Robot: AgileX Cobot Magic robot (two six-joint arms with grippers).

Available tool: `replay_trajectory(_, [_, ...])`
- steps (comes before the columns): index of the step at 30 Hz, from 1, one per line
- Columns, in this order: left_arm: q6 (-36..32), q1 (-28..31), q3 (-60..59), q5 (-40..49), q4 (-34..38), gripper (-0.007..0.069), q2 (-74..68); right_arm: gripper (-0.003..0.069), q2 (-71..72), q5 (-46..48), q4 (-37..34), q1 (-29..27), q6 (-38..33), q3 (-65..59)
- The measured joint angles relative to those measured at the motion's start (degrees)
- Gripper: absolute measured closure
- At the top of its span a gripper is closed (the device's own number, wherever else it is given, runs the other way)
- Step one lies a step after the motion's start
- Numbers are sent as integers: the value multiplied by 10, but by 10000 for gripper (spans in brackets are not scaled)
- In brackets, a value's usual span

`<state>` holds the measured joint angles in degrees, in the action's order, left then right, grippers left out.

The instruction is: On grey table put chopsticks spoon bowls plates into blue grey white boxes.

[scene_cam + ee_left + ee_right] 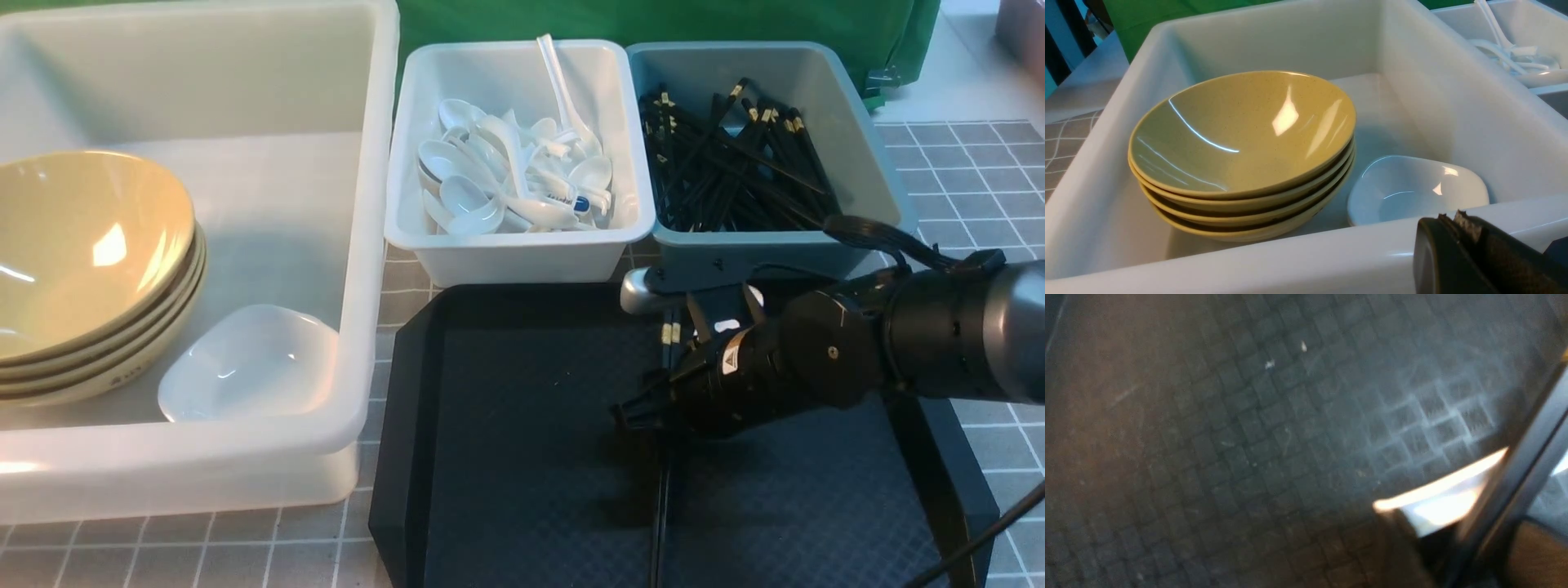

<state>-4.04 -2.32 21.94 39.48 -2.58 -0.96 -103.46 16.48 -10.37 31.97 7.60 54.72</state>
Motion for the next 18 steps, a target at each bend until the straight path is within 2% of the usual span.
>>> replay_trajectory(3, [0, 0, 0, -3, 0, 636, 0, 508, 6, 22, 0, 0, -30, 1])
replay_trajectory(9, [0, 0, 0, -4, 0, 636, 0, 510, 64, 112, 7, 0, -68, -6])
replay_trajectory(14, [0, 0, 0, -4, 0, 636, 0, 510, 134, 141, 22, 0, -93, 0])
replay_trajectory(16, [0, 0, 0, -6, 0, 636, 0, 510, 167, 138, 30, 0, -134, 16])
replay_trajectory(18, [0, 0, 0, -6, 0, 636, 0, 510, 187, 94, 45, -2, -165, 41])
